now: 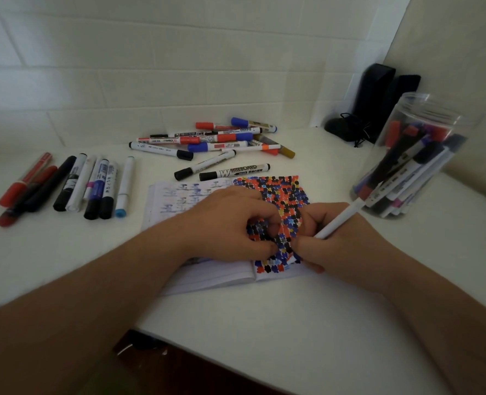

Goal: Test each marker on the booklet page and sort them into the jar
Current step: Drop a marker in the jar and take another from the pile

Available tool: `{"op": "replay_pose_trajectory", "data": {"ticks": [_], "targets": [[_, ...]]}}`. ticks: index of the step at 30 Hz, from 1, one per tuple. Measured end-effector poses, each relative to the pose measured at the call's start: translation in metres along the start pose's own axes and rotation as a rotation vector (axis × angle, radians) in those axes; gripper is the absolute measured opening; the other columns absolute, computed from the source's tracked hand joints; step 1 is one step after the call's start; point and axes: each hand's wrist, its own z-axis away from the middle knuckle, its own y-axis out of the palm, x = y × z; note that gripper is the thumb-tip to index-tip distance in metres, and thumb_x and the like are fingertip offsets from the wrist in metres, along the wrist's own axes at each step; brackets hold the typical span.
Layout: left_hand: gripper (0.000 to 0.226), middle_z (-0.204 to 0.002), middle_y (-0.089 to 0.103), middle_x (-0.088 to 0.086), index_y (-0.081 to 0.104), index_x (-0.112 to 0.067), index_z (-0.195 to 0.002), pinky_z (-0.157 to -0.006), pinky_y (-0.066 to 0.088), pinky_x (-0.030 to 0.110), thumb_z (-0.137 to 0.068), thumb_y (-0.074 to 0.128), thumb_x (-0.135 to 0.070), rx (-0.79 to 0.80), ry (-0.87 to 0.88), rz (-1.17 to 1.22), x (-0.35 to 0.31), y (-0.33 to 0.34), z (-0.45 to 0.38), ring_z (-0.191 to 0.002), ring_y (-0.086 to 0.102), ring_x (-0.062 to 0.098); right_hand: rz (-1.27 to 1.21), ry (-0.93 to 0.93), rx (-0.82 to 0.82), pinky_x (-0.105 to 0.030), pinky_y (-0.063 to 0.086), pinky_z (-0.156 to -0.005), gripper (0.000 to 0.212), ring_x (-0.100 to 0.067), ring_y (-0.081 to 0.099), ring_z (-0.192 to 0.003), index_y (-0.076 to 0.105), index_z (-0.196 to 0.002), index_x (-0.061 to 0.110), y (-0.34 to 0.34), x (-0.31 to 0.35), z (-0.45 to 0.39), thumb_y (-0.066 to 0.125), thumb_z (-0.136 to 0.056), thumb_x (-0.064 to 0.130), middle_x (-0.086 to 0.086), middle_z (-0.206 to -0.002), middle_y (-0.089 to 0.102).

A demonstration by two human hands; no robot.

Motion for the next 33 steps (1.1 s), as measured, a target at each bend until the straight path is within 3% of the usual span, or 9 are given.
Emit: {"op": "replay_pose_trajectory", "data": {"ticks": [6, 12, 19, 22, 25, 27, 30, 33], "targets": [[0.031, -0.094, 0.055, -0.016, 0.063, -0.044, -0.098, -0.084, 0.046, 0.032, -0.075, 0.066, -0.064, 0.001, 0.001, -0.005, -0.001, 0.000, 0.000, -0.094, 0.049, 0.003, 0.019, -0.011, 0.061, -0.027, 0.046, -0.044, 0.022, -0.017, 0.057, -0.044, 0.055, -0.067, -0.007, -0.002, 0.003, 0.000, 0.073, -0.081, -0.006, -0.021, -0.056, 0.059], [0.033, -0.095, 0.055, -0.017, 0.061, -0.047, -0.097, -0.083, 0.047, 0.034, -0.072, 0.060, -0.069, 0.018, -0.015, -0.002, -0.002, -0.002, 0.001, -0.094, 0.049, 0.003, -0.026, 0.009, -0.030, -0.037, 0.050, -0.047, 0.028, -0.019, 0.057, -0.045, 0.049, -0.065, -0.001, -0.001, -0.002, -0.001, 0.069, -0.083, -0.006, -0.014, -0.052, 0.059], [0.026, -0.096, 0.056, -0.017, 0.062, -0.045, -0.099, -0.086, 0.047, 0.035, -0.080, 0.064, -0.062, 0.026, -0.029, -0.012, -0.006, -0.002, 0.002, -0.096, 0.049, 0.005, 0.046, -0.040, 0.047, -0.032, 0.046, -0.045, 0.024, -0.018, 0.054, -0.045, 0.054, -0.066, -0.004, -0.002, -0.003, 0.000, 0.073, -0.080, -0.005, -0.022, -0.057, 0.056], [0.022, -0.106, 0.060, -0.013, 0.064, -0.041, -0.111, -0.094, 0.046, 0.039, -0.095, 0.054, -0.031, -0.014, -0.051, 0.053, -0.005, -0.003, 0.005, -0.104, 0.051, 0.008, 0.010, -0.030, 0.030, -0.030, 0.045, -0.044, 0.026, -0.017, 0.053, -0.044, 0.052, -0.065, -0.003, -0.002, -0.001, 0.000, 0.073, -0.082, -0.005, -0.020, -0.055, 0.055], [0.056, -0.117, 0.061, -0.013, 0.058, -0.037, -0.131, -0.095, 0.050, 0.036, -0.097, 0.040, 0.004, -0.096, -0.106, 0.156, -0.005, -0.007, 0.007, -0.105, 0.055, 0.006, -0.194, 0.009, -0.055, -0.027, 0.039, -0.042, 0.031, -0.019, 0.043, -0.041, 0.051, -0.067, 0.007, -0.005, -0.001, -0.003, 0.074, -0.087, 0.001, -0.012, -0.049, 0.051], [0.058, -0.121, 0.059, -0.017, 0.048, -0.041, -0.139, -0.092, 0.055, 0.035, -0.102, 0.041, 0.003, -0.170, -0.121, 0.211, -0.005, -0.008, 0.007, -0.098, 0.061, 0.004, -0.410, 0.031, -0.094, -0.023, 0.034, -0.040, 0.028, -0.018, 0.036, -0.040, 0.053, -0.071, 0.010, -0.010, 0.000, -0.005, 0.078, -0.084, 0.011, -0.008, -0.049, 0.046], [0.054, -0.120, 0.060, -0.018, 0.040, -0.045, -0.139, -0.095, 0.057, 0.034, -0.102, 0.058, -0.010, -0.222, -0.144, 0.367, -0.005, -0.007, 0.006, -0.099, 0.068, 0.000, -0.624, 0.021, -0.121, -0.021, 0.031, -0.042, 0.023, -0.017, 0.035, -0.044, 0.061, -0.078, 0.009, -0.019, 0.002, -0.006, 0.078, -0.074, 0.024, -0.006, -0.053, 0.046], [0.059, -0.106, 0.068, -0.012, 0.041, -0.043, -0.133, -0.096, 0.058, 0.038, -0.096, 0.067, -0.006, -0.220, -0.162, 0.488, -0.001, -0.007, 0.007, -0.100, 0.072, 0.005, -0.697, 0.043, -0.092, -0.025, 0.038, -0.048, 0.014, -0.020, 0.048, -0.057, 0.075, -0.081, 0.013, -0.024, 0.000, -0.006, 0.073, -0.091, 0.023, -0.008, -0.065, 0.059]]}}
